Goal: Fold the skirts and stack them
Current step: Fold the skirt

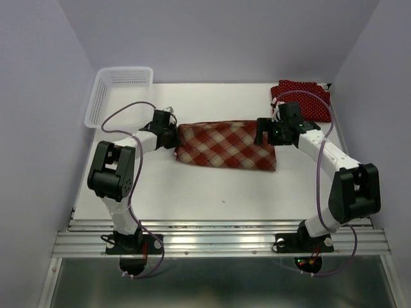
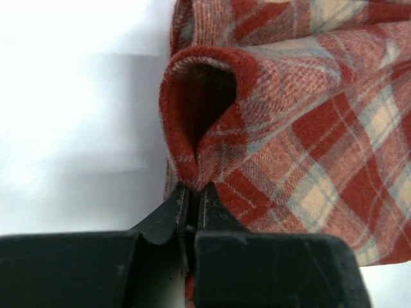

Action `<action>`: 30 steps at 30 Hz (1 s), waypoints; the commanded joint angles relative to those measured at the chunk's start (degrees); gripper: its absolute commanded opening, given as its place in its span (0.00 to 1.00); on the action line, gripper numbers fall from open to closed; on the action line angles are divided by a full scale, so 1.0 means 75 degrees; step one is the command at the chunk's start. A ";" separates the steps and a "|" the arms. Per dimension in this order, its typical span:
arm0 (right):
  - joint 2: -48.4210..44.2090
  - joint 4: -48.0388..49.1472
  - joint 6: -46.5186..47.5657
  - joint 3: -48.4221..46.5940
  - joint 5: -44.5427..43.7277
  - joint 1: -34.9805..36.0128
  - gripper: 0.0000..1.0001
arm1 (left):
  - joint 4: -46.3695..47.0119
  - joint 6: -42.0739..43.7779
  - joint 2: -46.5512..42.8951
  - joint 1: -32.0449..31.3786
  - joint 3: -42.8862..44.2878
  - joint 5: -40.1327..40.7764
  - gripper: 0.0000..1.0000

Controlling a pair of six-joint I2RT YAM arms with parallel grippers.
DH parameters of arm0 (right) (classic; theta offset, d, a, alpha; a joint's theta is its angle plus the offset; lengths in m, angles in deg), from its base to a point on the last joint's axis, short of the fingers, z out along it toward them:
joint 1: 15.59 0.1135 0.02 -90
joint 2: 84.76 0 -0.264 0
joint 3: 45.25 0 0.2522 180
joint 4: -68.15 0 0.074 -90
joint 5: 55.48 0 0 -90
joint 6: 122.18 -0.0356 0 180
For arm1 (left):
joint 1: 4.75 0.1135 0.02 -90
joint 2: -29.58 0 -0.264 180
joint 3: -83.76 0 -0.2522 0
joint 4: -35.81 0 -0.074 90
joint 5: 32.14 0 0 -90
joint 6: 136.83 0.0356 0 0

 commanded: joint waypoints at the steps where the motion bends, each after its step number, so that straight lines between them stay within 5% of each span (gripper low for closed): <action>1: -0.0092 0.0595 -0.0662 0.0299 0.0541 0.0472 1.00 | -0.1104 -0.0389 -0.1284 0.0011 -0.0320 0.1168 0.00; 4: 0.0060 0.1380 -0.1424 0.0488 0.0998 0.0847 0.99 | -0.1116 -0.0577 -0.1976 -0.0001 -0.0648 0.1086 0.00; 7: 0.0388 0.1955 -0.2022 0.0407 0.1046 0.1292 0.86 | -0.1315 -0.0636 -0.2503 -0.0001 -0.0754 0.1133 0.00; 11: 0.1147 0.2633 -0.2666 0.0009 0.0871 0.2006 0.31 | -0.1537 -0.0683 -0.2926 -0.0012 -0.0743 0.1133 0.00; 12: 0.1313 0.2729 -0.2819 -0.0062 0.0882 0.2078 0.25 | -0.1561 -0.0683 -0.2961 -0.0012 -0.0719 0.1121 0.00; 15: 0.1863 0.2870 -0.3077 -0.0366 0.0988 0.2253 0.16 | -0.1678 -0.0683 -0.3020 -0.0012 -0.0579 0.1133 0.00; 30: 0.4032 0.3105 -0.3675 -0.1562 0.0671 0.3402 0.08 | -0.2229 -0.0753 -0.3126 -0.0059 0.0171 0.1063 0.00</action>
